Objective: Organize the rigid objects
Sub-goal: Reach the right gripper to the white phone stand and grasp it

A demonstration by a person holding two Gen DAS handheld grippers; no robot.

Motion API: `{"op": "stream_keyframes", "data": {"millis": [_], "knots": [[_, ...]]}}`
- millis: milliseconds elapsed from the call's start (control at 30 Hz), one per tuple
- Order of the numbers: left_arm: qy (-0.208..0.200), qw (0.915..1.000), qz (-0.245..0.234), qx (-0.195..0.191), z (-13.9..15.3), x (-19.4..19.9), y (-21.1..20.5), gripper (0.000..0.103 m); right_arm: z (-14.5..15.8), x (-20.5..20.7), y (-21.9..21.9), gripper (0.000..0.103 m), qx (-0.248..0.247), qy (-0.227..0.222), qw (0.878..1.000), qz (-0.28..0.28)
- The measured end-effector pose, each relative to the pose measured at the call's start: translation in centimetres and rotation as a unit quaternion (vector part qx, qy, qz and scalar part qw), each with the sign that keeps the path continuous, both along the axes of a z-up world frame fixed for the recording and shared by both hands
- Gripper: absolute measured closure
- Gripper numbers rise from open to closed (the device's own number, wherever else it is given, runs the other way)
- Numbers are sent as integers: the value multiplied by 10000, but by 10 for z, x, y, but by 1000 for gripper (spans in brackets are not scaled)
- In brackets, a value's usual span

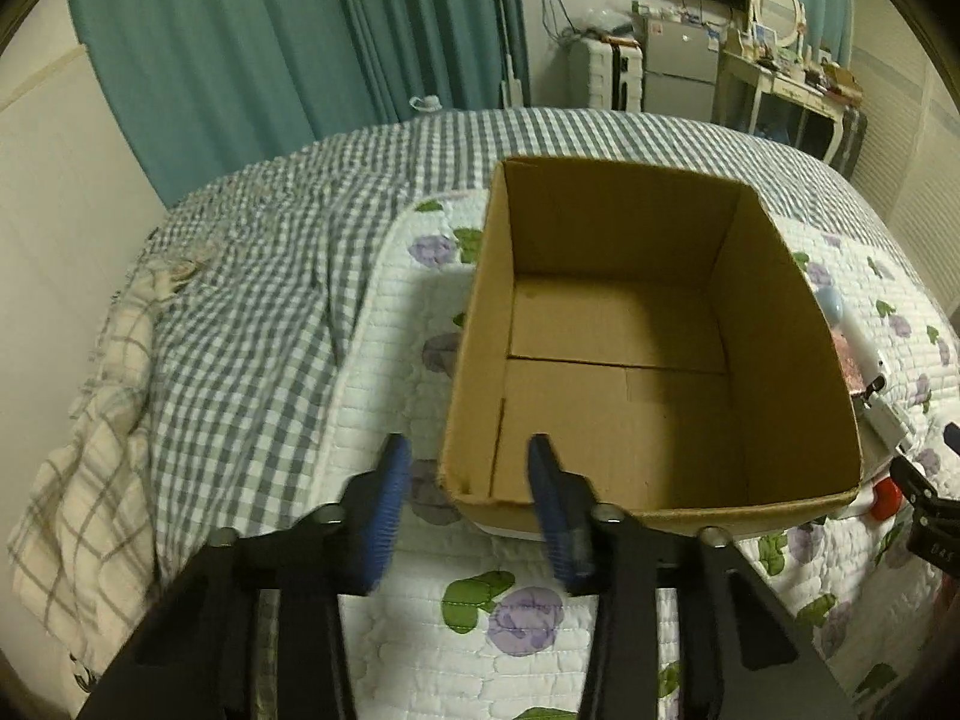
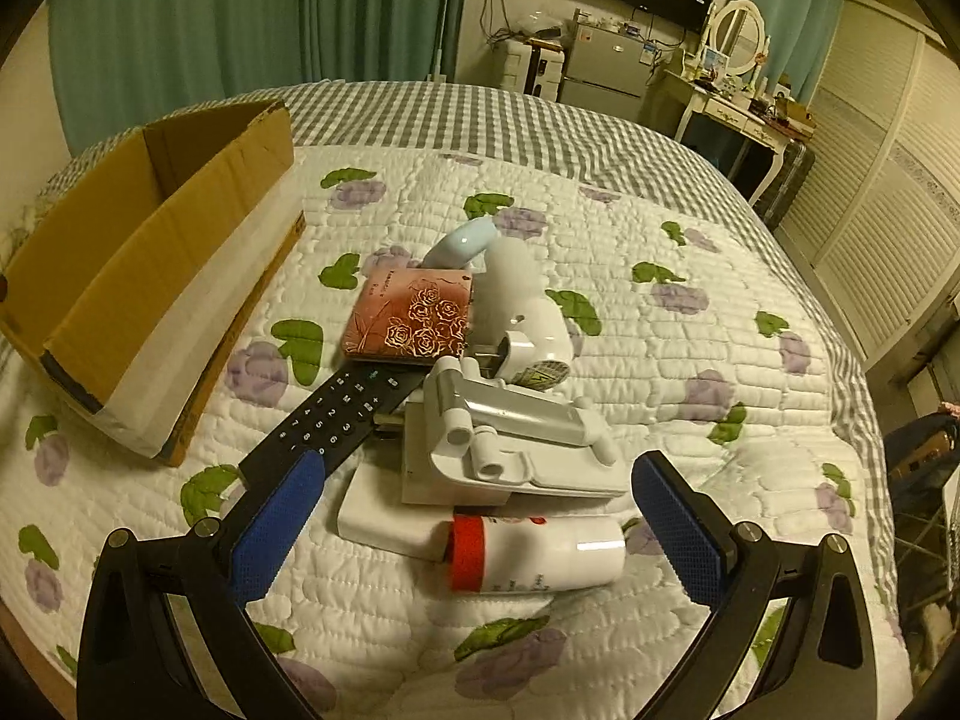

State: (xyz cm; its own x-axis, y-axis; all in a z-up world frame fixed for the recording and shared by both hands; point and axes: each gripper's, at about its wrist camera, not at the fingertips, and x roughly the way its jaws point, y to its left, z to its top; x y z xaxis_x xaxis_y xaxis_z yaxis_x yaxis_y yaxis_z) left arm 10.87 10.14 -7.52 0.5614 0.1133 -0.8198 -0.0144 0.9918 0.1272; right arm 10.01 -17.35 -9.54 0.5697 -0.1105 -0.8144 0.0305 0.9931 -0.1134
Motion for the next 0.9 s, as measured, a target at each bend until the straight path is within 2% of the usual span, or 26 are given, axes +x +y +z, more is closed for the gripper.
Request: {"op": "stream_keyframes", "data": {"millis": [67,133,200,300,400,467,533,700,867,900], "knots": [[41,10000,-10,-37,-1,3,0,73,-1,2,-2,0,48,-17,10000,-18],[50,10000,-14,85,-1,5,-2,78,-2,4,-4,0,65,-50,9999,-59],[52,9998,16,213,-2,6,-2,86,-4,7,-6,1,1,-88,9999,-121],[63,9996,56,273,-2,6,2,95,-9,11,-6,10,-107,-16,9999,-119],[110,9998,43,167,-1,7,6,96,-17,16,-2,24,-368,101,9992,-100],[132,9997,0,228,-1,7,4,96,-19,17,-1,37,-465,129,9988,-92],[142,9995,-31,270,-1,6,2,96,-22,19,1,41,-578,155,9982,-81],[265,9994,-28,218,-2,10,5,96,-25,22,10,44,-957,163,9953,2],[377,9989,-43,275,-2,14,4,96,-31,29,23,62,-1352,151,9904,228],[391,9988,-45,294,-2,14,4,96,-32,29,24,62,-1410,137,9896,247]]}}
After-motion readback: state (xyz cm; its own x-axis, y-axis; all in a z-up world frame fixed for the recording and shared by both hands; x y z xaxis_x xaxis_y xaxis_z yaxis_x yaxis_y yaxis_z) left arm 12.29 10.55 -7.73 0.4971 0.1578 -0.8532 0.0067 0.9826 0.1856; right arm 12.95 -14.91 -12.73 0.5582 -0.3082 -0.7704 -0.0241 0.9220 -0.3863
